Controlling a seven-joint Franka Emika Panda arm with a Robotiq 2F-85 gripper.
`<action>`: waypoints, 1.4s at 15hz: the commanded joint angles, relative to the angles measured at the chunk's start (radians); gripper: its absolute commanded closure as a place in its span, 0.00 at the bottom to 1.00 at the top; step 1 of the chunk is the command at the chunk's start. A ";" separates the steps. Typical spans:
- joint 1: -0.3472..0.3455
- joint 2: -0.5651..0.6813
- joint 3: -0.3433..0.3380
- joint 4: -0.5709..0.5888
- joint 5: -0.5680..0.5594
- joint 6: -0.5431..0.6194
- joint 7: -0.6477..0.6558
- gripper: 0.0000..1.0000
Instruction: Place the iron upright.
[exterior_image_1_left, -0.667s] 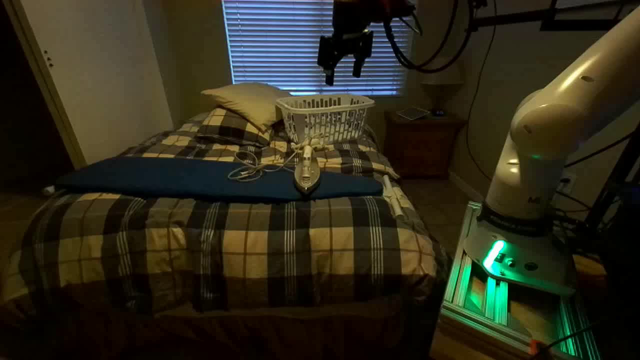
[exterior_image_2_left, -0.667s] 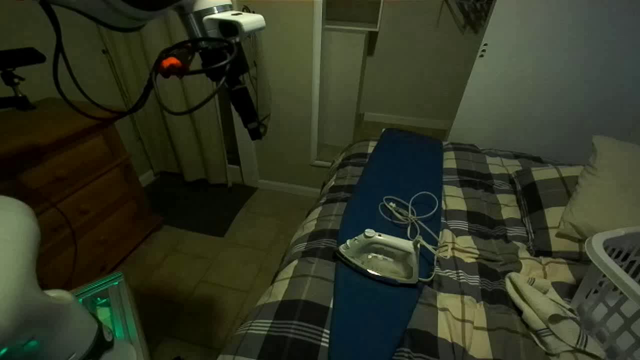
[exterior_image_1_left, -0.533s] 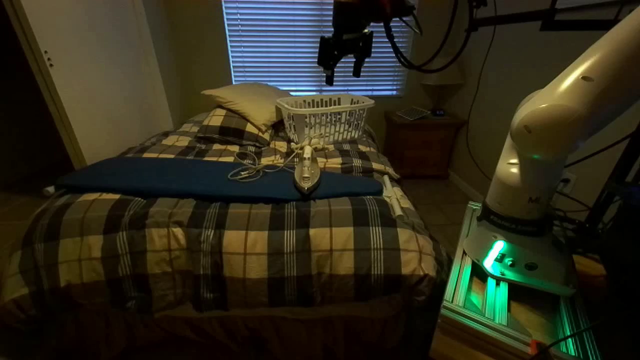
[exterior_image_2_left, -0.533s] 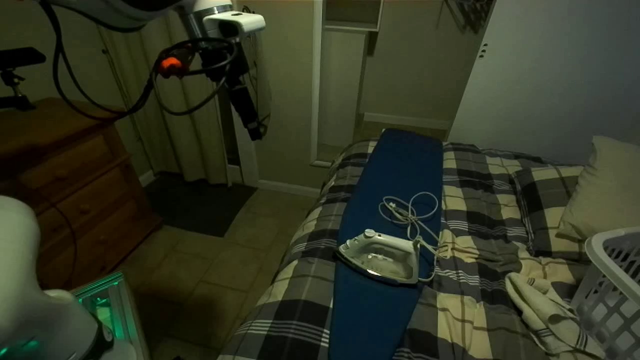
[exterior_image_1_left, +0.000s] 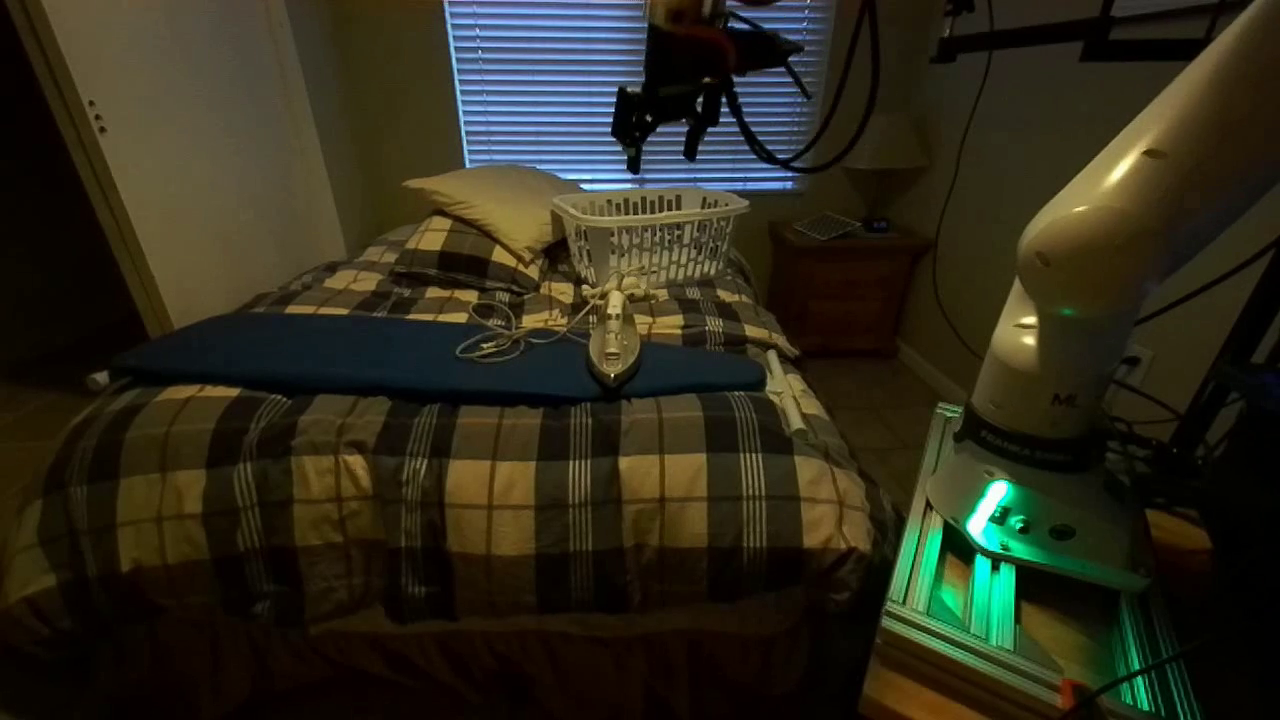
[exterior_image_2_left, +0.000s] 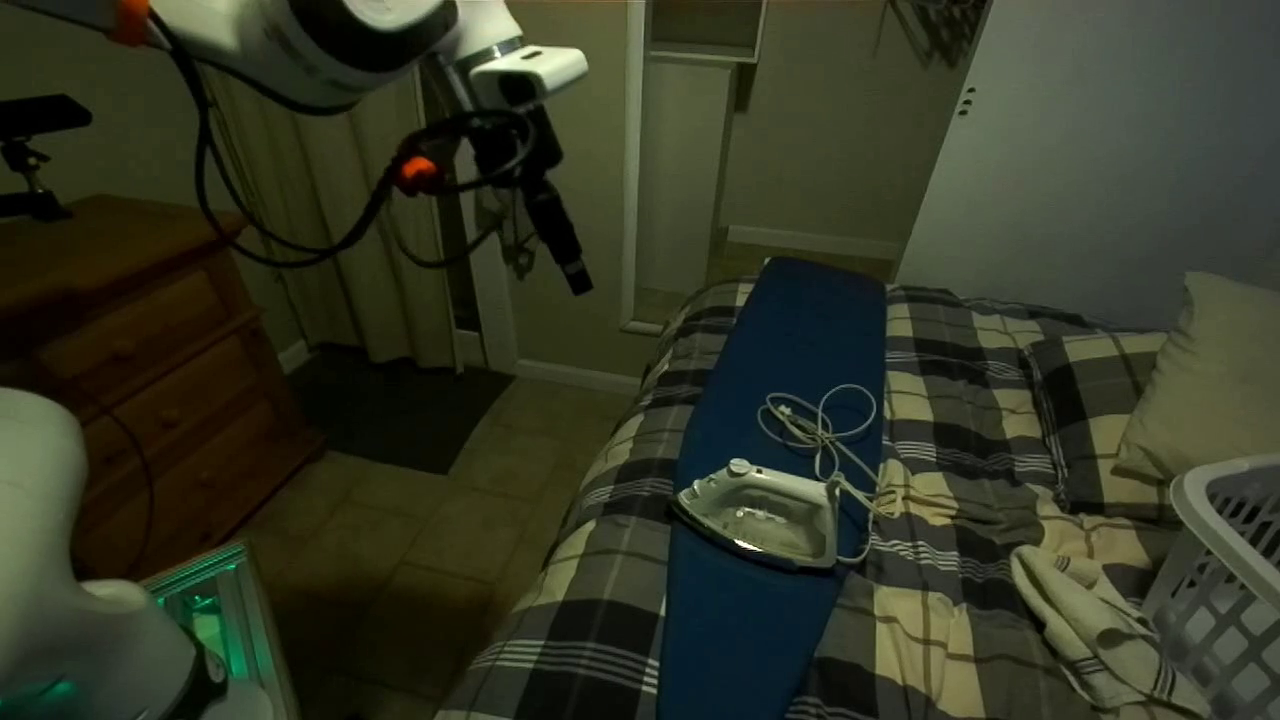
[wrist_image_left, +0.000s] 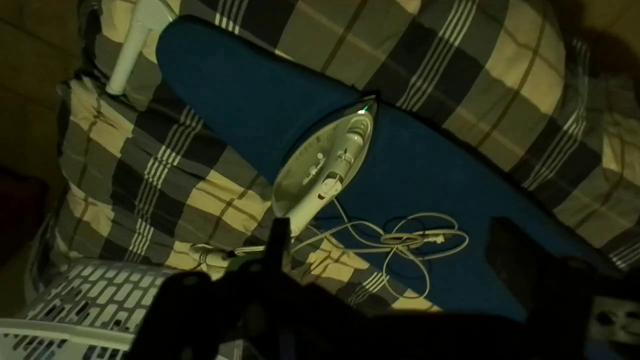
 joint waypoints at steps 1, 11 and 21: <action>-0.046 0.177 -0.020 0.065 -0.083 0.137 0.119 0.00; 0.020 0.541 -0.200 0.219 -0.211 0.283 0.304 0.00; 0.066 0.584 -0.295 0.195 -0.261 0.428 0.277 0.00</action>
